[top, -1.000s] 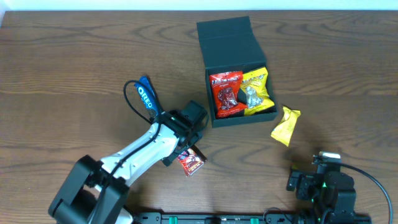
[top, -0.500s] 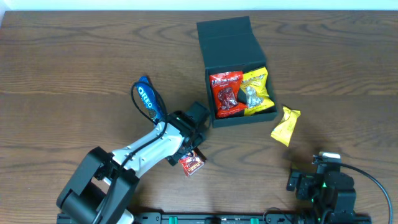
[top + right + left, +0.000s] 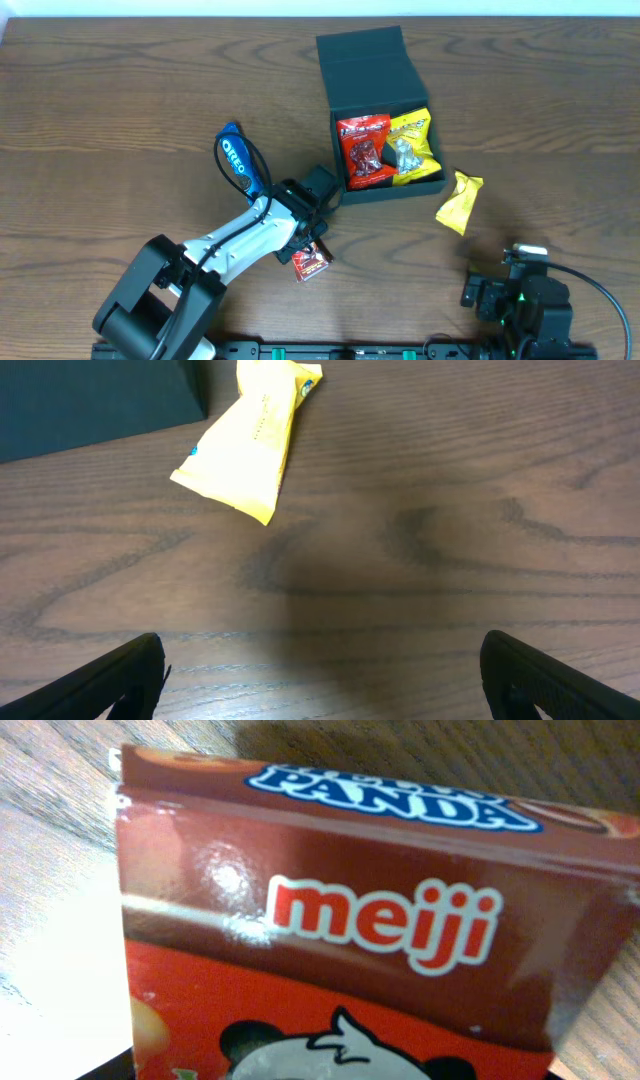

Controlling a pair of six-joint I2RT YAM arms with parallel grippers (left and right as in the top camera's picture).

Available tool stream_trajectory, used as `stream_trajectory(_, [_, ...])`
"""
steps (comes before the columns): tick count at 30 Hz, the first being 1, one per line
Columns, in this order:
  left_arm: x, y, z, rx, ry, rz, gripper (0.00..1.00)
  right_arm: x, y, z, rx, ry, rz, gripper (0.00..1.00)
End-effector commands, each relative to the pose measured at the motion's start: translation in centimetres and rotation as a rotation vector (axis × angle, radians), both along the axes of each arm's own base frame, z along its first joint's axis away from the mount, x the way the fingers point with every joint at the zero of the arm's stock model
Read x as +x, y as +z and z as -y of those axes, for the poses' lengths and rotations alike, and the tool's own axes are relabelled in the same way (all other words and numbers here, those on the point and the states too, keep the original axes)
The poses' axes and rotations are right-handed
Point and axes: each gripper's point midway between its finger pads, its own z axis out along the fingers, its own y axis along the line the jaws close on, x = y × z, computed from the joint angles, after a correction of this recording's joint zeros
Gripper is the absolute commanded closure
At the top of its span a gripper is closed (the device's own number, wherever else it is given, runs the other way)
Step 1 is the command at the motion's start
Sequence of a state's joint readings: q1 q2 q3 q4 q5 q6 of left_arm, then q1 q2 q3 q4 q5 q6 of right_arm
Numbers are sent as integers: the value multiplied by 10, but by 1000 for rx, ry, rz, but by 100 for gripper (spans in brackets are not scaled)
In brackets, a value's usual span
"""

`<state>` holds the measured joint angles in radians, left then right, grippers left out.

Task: Pack container
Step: 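Grasp the Hello Panda box with the left gripper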

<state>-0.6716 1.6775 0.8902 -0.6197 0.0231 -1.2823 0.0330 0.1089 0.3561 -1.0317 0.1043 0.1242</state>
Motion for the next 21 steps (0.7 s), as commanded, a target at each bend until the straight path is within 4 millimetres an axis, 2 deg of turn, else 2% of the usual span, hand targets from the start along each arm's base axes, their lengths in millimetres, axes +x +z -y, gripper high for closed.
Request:
stream_trajectory(1, [-3, -4, -2, 13, -2, -11, 35, -1, -2, 1, -4, -4, -5, 1])
stream_trajectory(4, [-3, -4, -2, 13, -2, -11, 43, -1, -2, 1, -4, -4, -5, 1])
stream_trajectory(11, [-3, -4, -2, 13, -3, -10, 44, -1, -2, 1, -4, -4, -5, 1])
stream_trajectory(15, [-3, -4, -2, 13, -3, -10, 52, -1, -2, 1, -4, -4, -5, 1])
stream_trajectory(21, [-3, -4, -2, 12, -3, -10, 57, -1, -2, 1, -4, -4, -5, 1])
